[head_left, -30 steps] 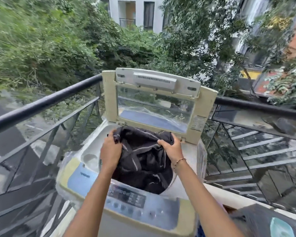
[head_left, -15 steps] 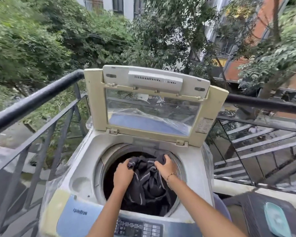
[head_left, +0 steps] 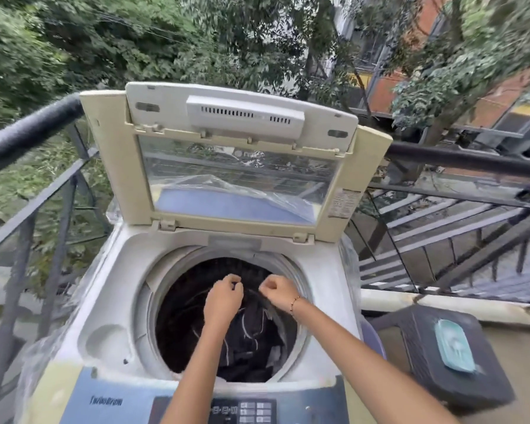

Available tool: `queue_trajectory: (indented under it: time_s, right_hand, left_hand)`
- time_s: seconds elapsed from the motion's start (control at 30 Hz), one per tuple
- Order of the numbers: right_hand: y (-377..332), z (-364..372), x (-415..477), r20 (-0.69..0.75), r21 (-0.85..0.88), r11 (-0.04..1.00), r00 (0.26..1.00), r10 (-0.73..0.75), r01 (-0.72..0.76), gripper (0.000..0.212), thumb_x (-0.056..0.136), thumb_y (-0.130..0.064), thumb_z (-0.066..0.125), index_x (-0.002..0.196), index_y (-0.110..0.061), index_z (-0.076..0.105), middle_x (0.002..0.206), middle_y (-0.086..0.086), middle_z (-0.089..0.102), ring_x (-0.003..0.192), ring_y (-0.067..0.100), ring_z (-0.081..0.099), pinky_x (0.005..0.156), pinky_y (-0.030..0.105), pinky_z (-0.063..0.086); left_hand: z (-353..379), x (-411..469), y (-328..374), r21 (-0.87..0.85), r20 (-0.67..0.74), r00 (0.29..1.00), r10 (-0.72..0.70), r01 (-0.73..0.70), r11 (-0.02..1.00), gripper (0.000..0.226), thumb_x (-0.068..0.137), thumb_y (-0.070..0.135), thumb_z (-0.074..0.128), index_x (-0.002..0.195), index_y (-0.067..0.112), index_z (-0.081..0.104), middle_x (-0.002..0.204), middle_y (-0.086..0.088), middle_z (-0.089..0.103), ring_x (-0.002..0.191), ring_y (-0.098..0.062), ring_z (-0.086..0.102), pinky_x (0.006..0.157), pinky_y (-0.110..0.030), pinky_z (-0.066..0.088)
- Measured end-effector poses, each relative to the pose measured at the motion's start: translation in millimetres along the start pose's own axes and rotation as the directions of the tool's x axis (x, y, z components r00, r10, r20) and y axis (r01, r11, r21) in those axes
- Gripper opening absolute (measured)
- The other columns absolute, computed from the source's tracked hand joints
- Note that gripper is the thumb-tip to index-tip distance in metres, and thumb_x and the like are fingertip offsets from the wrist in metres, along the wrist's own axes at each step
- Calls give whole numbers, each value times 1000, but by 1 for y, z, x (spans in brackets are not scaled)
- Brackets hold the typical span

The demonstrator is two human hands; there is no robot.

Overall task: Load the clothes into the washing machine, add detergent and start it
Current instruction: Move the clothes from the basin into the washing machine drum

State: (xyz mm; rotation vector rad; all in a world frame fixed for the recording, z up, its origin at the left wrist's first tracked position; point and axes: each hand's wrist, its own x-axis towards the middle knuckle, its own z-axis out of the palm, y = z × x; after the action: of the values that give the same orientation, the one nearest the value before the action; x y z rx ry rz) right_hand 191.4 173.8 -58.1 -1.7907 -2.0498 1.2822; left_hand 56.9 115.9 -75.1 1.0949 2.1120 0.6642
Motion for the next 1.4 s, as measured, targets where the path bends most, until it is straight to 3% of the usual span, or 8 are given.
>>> queue_trajectory:
  time_s: [0.23,0.37,0.57,0.73,0.87,1.07,1.27,1.4]
  right_hand:
    - [24,-95,-31,-228,-93,953,926,-302,288,8,80,-13,62,85,-13,69,83,1,63,68,10,52,70,22,43]
    - [78,-155,-37,-316,24,952,906,-282,304,9,79,-12,67,80,-21,66,73,-7,58,58,4,49,60,10,41]
    - [207,-212,-16,-215,91,981,965,-149,172,14,76,-7,72,89,-6,68,91,8,63,78,25,59,74,26,47]
    - [327,-202,20,-79,124,992,997,18,-8,12,79,-14,71,90,-12,69,91,2,62,82,15,59,77,25,47]
    - [416,-160,60,1,182,975,992,129,-127,7,78,-6,68,76,-13,68,80,5,69,81,22,63,79,34,51]
    - [549,-81,115,204,295,863,909,363,-410,30,89,-7,58,69,-29,60,83,0,62,72,15,55,54,22,46]
    - [625,-16,152,304,359,692,779,548,-627,11,90,-10,56,87,-19,62,76,2,58,62,10,53,47,14,48]
    - [661,32,171,345,326,652,728,592,-685,17,88,-15,58,76,-27,60,98,5,59,89,20,58,74,29,54]
  left_hand:
    - [37,-45,90,-254,-128,981,149,-178,951,26,96,23,41,112,22,61,100,-2,71,96,-24,64,83,-37,49]
    - [87,-78,144,-449,-127,981,143,-186,874,26,92,15,42,103,24,64,87,2,69,84,-22,64,81,-39,50]
    - [202,-104,212,-473,-73,983,169,-184,862,24,93,16,46,97,34,61,89,10,68,82,-9,65,71,-20,50]
    - [323,-87,206,-434,163,986,21,53,899,22,94,9,51,109,21,61,104,2,67,92,-10,62,76,-8,46]
    - [416,-56,145,-290,229,949,-216,279,915,31,91,6,57,121,3,58,110,-21,63,103,-34,61,93,-38,47]
    - [546,2,25,-179,444,730,-519,640,747,33,89,7,55,122,8,54,85,-10,61,66,-23,55,63,-28,44]
    - [610,51,-42,253,328,852,-408,337,907,53,87,17,62,138,14,44,141,-15,42,129,-34,42,102,-39,38]
    - [640,80,-75,648,432,872,-232,-121,752,90,88,25,66,154,23,4,162,-6,-2,149,-31,-3,119,-53,13]
